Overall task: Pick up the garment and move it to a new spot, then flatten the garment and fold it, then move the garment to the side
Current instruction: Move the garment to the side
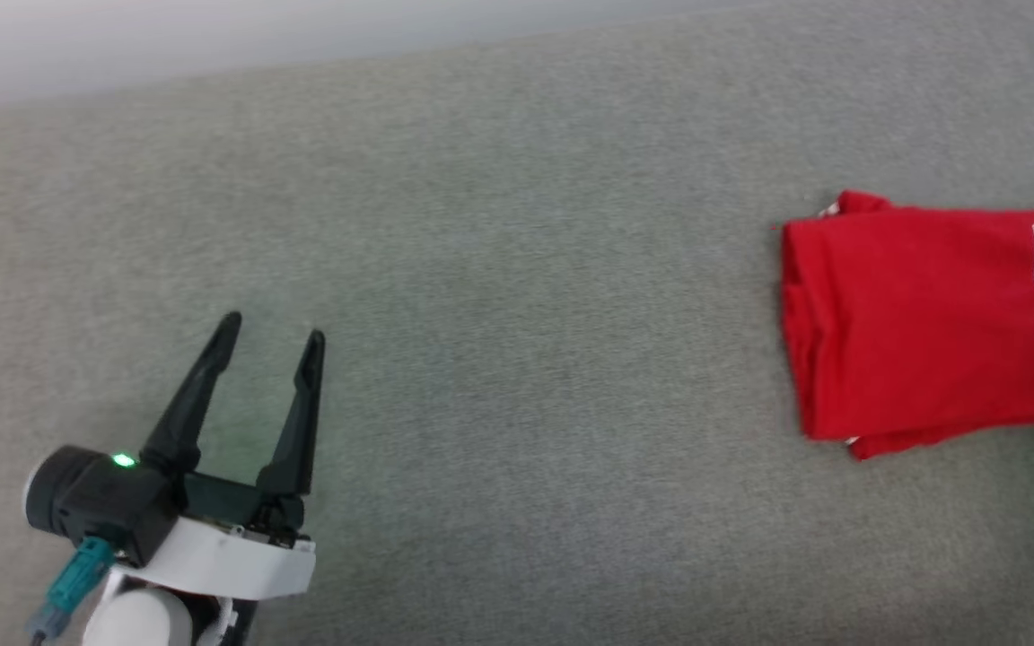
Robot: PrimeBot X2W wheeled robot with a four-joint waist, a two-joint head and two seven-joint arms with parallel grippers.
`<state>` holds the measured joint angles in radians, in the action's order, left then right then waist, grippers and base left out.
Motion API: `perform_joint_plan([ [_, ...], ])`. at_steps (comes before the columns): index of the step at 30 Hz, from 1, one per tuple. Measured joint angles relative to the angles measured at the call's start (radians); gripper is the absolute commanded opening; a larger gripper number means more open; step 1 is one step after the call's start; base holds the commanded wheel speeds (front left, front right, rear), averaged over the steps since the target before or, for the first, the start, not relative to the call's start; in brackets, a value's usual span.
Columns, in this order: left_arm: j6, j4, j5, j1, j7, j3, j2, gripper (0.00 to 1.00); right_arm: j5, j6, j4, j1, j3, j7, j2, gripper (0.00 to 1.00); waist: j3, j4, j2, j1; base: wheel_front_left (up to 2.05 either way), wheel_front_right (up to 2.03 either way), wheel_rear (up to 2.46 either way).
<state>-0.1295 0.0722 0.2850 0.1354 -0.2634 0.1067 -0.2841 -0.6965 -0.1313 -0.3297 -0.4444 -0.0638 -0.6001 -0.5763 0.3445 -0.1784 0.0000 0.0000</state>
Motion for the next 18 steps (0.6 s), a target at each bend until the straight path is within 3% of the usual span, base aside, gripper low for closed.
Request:
perform_joint_plan([
  [7, -0.001, 0.04, -0.011, 0.034, 0.0, 0.022, -0.041, 1.0, 0.108, 0.0, -0.146, -0.121, -0.032, 0.119, -0.015, 0.0, 0.037, -0.044, 0.0, 0.0, 0.0, 0.0, 0.0],
  [18, -0.001, 0.083, -0.022, 0.087, 0.0, 0.034, -0.101, 1.0, 0.333, 0.0, -0.379, -0.326, -0.05, 0.295, -0.012, 0.0, 0.116, -0.034, 0.0, 0.0, 0.0, 0.0, 0.0],
])
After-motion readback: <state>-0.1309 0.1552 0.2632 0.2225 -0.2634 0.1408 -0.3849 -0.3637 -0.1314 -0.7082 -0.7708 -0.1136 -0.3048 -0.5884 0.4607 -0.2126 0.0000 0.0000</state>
